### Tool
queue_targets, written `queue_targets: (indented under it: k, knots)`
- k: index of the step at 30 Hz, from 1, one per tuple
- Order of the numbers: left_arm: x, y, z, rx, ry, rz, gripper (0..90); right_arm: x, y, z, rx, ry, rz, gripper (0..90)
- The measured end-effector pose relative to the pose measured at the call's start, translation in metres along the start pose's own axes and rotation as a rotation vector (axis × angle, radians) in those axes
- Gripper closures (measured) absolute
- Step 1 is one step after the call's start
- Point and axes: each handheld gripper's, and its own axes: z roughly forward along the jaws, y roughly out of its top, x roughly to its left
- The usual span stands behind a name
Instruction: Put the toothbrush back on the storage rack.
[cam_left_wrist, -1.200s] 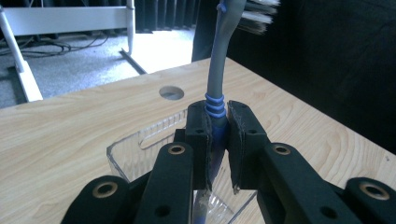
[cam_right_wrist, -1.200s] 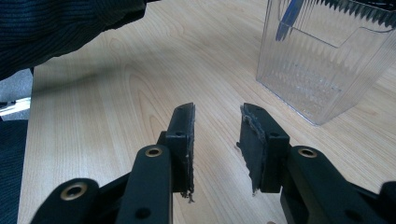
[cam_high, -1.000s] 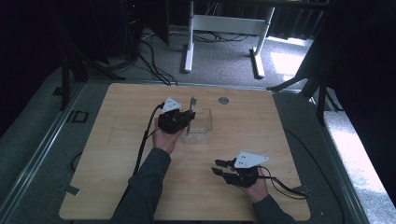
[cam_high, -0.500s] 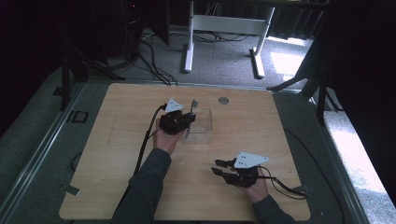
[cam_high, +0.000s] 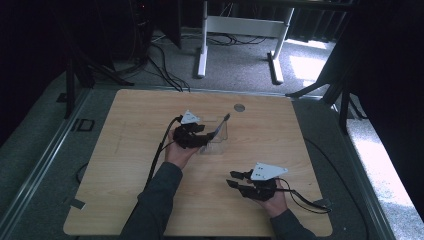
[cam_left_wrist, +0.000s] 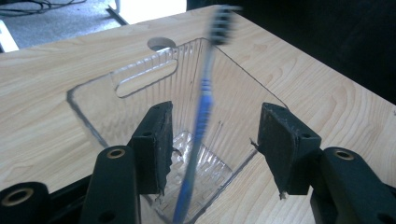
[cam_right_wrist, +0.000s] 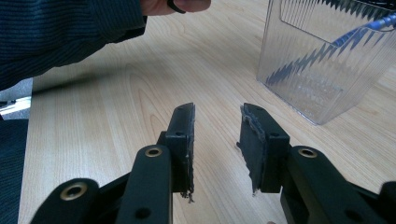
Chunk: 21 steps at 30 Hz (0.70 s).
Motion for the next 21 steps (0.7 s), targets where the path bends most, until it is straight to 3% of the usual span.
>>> queue_targets:
  k: [8, 21]
  knots:
    - [0.009, -0.001, -0.018, -0.053, 0.013, -0.037, 44.5, 0.000, 0.000, 0.000, 0.000, -0.001, 0.001, 64.6]
    - [0.030, -0.021, -0.042, -0.070, 0.046, -0.096, 44.8, -0.001, -0.001, 0.002, 0.019, -0.019, 0.015, 63.5]
